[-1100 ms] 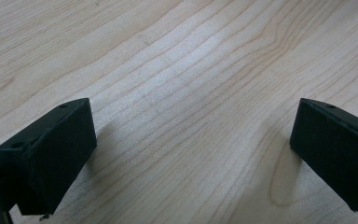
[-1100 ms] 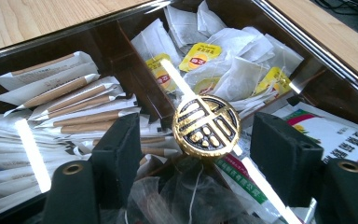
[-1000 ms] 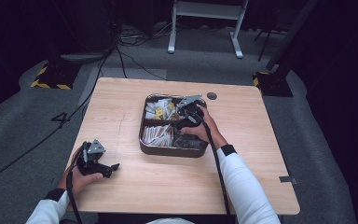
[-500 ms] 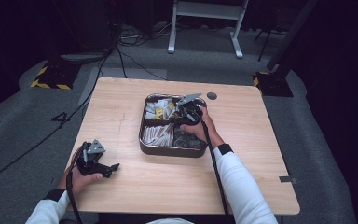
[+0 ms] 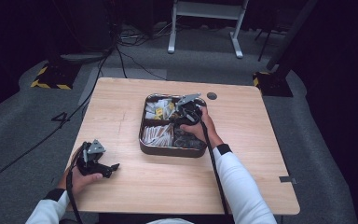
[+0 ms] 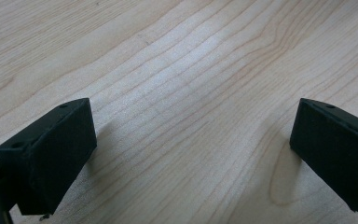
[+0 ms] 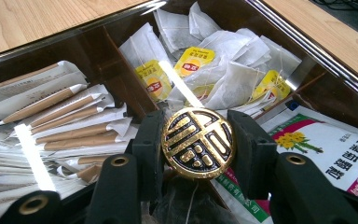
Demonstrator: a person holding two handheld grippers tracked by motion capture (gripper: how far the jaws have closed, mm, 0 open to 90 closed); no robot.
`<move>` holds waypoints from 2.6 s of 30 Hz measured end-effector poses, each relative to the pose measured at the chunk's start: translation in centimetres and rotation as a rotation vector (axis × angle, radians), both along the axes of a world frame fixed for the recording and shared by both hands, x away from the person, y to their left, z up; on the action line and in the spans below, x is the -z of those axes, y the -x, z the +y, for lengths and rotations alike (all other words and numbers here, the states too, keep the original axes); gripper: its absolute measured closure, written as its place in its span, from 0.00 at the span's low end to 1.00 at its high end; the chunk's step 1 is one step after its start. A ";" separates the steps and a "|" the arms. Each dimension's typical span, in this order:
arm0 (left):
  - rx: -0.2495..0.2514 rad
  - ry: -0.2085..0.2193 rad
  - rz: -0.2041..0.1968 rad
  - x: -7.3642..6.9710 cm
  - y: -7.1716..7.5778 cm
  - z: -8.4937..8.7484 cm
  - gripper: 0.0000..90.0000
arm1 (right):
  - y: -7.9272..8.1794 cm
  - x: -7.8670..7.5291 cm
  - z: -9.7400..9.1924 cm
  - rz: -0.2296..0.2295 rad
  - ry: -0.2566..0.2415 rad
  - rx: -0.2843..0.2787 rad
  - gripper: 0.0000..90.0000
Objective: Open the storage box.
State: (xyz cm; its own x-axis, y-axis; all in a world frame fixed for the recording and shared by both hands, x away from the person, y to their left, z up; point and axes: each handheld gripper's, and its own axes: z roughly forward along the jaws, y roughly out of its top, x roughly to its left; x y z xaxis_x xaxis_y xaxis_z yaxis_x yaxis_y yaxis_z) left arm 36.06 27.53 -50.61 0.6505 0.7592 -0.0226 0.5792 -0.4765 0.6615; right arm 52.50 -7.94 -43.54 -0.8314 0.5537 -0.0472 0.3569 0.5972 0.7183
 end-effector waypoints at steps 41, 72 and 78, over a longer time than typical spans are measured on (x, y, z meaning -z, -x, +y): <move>0.001 0.000 0.000 0.0 0.0 0.0 0.01 | 0.9 -3.2 -0.5 -0.039 0.012 -0.011 0.66; 0.003 0.000 0.000 0.0 0.0 0.0 0.01 | 1.4 -5.0 -2.6 -0.054 -0.002 0.018 0.66; 0.003 0.000 0.000 0.0 0.0 0.0 0.01 | 1.8 -4.9 -3.5 -0.053 -0.004 0.021 0.66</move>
